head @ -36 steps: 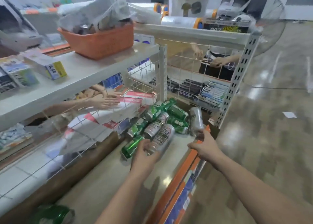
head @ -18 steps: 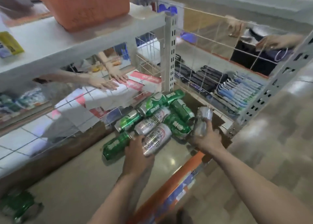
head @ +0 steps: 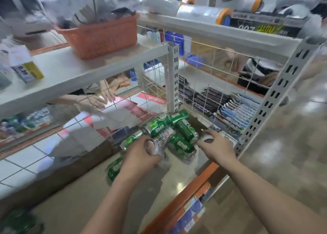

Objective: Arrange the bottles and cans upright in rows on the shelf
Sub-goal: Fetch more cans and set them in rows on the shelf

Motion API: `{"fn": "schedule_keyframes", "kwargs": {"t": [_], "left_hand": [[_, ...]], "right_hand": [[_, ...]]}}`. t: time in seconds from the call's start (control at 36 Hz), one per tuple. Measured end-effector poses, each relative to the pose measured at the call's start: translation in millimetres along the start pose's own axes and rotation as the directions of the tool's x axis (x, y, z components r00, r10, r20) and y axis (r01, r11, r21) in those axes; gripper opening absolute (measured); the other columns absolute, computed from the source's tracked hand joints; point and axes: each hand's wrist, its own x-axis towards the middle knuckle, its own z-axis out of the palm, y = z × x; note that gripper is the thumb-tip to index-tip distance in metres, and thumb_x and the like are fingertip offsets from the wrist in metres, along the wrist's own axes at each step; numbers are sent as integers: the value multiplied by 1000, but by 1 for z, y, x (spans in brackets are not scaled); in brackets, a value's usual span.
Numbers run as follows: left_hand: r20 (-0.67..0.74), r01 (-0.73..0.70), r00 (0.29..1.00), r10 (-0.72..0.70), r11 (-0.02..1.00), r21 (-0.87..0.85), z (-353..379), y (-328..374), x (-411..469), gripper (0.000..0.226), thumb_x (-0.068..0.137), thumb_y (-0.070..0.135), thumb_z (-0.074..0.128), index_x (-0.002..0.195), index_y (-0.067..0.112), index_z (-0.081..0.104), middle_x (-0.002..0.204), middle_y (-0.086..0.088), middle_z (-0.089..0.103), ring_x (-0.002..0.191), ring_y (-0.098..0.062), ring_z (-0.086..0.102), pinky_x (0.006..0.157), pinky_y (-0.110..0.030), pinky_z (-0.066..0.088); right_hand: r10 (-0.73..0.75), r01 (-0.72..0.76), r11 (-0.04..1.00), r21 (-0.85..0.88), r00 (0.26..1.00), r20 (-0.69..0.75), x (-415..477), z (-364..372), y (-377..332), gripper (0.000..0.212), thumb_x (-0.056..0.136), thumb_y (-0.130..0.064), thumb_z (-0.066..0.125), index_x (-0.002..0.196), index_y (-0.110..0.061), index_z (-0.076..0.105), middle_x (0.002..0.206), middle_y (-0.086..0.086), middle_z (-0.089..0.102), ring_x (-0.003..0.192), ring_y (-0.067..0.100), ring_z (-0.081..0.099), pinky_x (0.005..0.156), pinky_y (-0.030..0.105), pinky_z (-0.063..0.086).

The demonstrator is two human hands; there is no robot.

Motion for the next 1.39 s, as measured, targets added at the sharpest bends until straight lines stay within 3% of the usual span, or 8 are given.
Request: {"fn": "schedule_keyframes", "kwargs": {"t": [0.28,0.53,0.67,0.83,0.89,1.14,1.28,1.39], "left_hand": [[-44,-52,998,46,988,-149,24,1,-1,38,59,25,80,89,34,58,87,9,65,76,-14,64,67,-43,54],[-34,84,994,-99,947,-309,38,-2,4,64,65,25,88,118,28,52,105,9,59,89,-7,62,76,-32,50],[-15,85,995,-103,885,-458,45,-3,-3,50,75,-2,82,107,25,54,95,0,65,67,7,63,58,-11,48],[15,113,992,-126,822,-558,57,-11,-4,65,74,10,89,122,26,49,106,1,69,78,3,69,63,-17,53],[6,106,992,-123,830,-547,60,-13,-2,68,72,16,92,123,27,49,108,3,70,82,1,70,64,-17,53],[-11,132,985,-170,802,-583,69,-14,4,50,75,7,88,115,28,65,97,9,76,83,-2,71,60,-11,51],[-98,157,954,-284,749,-643,68,-12,-3,45,74,9,87,112,25,71,98,6,78,92,-16,74,78,-35,58],[-211,53,943,-257,743,-667,47,0,-21,20,75,0,83,87,7,67,76,0,72,64,-15,67,61,-25,52]], "right_hand": [[-46,53,996,71,994,-100,-9,-19,-4,68,64,-64,63,123,-31,59,125,12,52,115,33,54,100,48,49],[-107,127,979,157,985,-132,6,-6,-7,77,61,-65,60,129,-30,51,125,8,48,119,29,49,98,49,50],[-116,158,928,337,983,-142,31,12,20,86,59,-40,90,131,-38,44,127,5,51,120,27,51,107,51,45],[-75,91,796,598,996,-52,45,24,33,81,65,-5,94,131,-19,51,115,1,67,106,19,66,98,40,54],[-86,89,793,603,996,-33,51,30,38,87,60,-14,99,133,-17,52,116,4,70,107,23,69,96,42,57],[-186,176,783,597,981,-45,63,41,44,71,67,-10,95,127,-21,59,110,-3,73,99,11,70,87,29,57],[-196,216,789,575,976,-97,54,34,45,65,61,-21,98,116,-25,63,101,-4,76,94,14,72,86,37,59],[-241,301,811,501,953,-182,36,16,34,61,64,-16,96,113,-23,61,100,-1,72,93,19,68,83,34,54]]}}
